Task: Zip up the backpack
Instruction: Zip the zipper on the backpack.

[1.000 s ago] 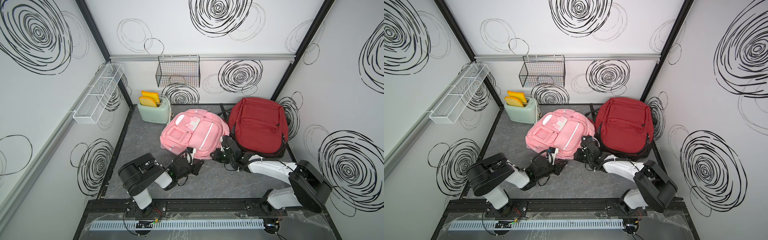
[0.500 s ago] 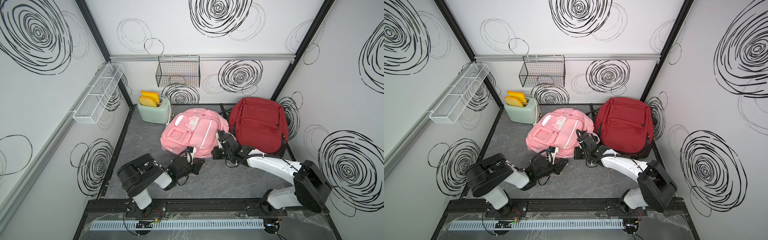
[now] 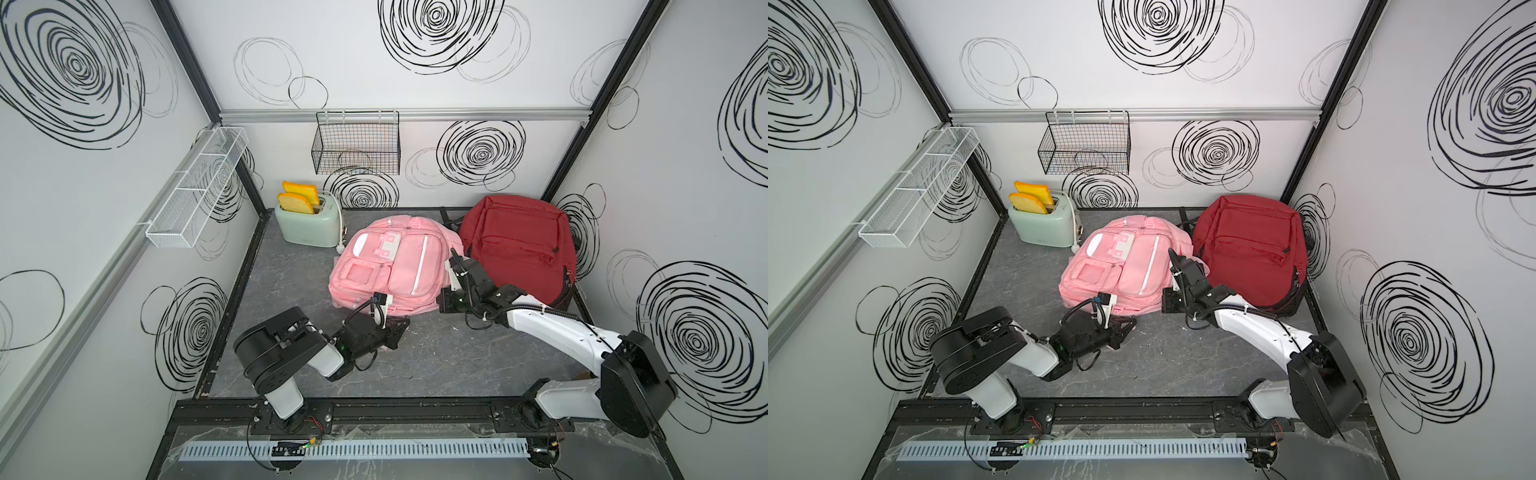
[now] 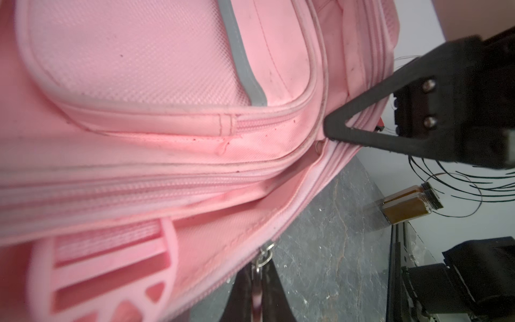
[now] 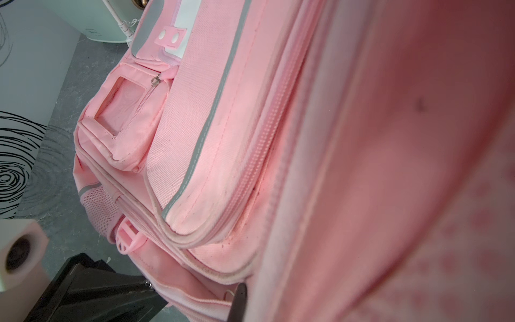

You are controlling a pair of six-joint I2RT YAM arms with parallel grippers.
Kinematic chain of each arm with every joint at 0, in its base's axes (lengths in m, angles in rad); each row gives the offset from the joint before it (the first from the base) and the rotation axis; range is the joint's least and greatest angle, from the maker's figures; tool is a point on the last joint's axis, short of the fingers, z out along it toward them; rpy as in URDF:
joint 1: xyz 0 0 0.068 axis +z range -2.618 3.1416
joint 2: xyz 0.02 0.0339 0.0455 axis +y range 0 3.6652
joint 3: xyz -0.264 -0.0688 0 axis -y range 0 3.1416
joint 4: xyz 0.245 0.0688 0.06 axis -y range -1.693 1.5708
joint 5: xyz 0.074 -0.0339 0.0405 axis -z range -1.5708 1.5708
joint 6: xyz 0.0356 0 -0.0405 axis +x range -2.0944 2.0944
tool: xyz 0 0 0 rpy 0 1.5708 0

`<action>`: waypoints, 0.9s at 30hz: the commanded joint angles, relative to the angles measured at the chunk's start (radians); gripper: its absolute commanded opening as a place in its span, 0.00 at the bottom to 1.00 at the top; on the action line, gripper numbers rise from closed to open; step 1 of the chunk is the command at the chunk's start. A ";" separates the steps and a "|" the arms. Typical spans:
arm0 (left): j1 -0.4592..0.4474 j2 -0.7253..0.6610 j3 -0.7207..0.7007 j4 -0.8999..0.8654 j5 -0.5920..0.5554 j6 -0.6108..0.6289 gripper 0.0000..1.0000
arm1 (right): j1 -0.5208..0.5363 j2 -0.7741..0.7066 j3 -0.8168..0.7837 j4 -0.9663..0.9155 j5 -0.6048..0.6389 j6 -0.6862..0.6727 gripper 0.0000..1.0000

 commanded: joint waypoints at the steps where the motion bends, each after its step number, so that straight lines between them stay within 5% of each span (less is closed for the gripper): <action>1: 0.007 -0.001 -0.010 -0.007 -0.009 -0.006 0.00 | -0.032 -0.021 -0.013 0.044 0.086 -0.021 0.00; 5: 0.006 0.004 -0.004 -0.007 -0.003 -0.005 0.00 | -0.034 -0.022 -0.060 0.093 0.087 0.073 0.06; 17: 0.001 0.020 0.004 0.013 0.034 0.000 0.00 | -0.026 -0.132 -0.345 0.492 -0.072 0.469 0.67; 27: -0.002 0.016 0.005 0.013 0.033 0.003 0.00 | 0.061 -0.101 -0.403 0.616 -0.129 0.635 0.78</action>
